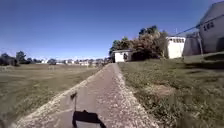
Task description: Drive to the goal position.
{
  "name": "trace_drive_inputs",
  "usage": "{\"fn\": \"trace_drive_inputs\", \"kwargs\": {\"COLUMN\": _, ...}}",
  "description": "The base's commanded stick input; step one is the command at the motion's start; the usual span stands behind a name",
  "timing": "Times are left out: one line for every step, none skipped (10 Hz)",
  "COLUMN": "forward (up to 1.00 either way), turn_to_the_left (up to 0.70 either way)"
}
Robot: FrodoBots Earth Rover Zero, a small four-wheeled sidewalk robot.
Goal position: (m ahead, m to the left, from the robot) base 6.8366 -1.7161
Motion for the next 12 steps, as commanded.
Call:
{"fn": "trace_drive_inputs", "kwargs": {"forward": 1.0, "turn_to_the_left": 0.0}}
{"fn": "trace_drive_inputs", "kwargs": {"forward": 1.0, "turn_to_the_left": 0.0}}
{"fn": "trace_drive_inputs", "kwargs": {"forward": 1.0, "turn_to_the_left": 0.0}}
{"fn": "trace_drive_inputs", "kwargs": {"forward": 1.0, "turn_to_the_left": 0.02}}
{"fn": "trace_drive_inputs", "kwargs": {"forward": 1.0, "turn_to_the_left": 0.02}}
{"fn": "trace_drive_inputs", "kwargs": {"forward": 1.0, "turn_to_the_left": 0.01}}
{"fn": "trace_drive_inputs", "kwargs": {"forward": 1.0, "turn_to_the_left": 0.0}}
{"fn": "trace_drive_inputs", "kwargs": {"forward": 1.0, "turn_to_the_left": 0.0}}
{"fn": "trace_drive_inputs", "kwargs": {"forward": 1.0, "turn_to_the_left": 0.0}}
{"fn": "trace_drive_inputs", "kwargs": {"forward": 1.0, "turn_to_the_left": 0.0}}
{"fn": "trace_drive_inputs", "kwargs": {"forward": 1.0, "turn_to_the_left": 0.0}}
{"fn": "trace_drive_inputs", "kwargs": {"forward": 1.0, "turn_to_the_left": 0.0}}
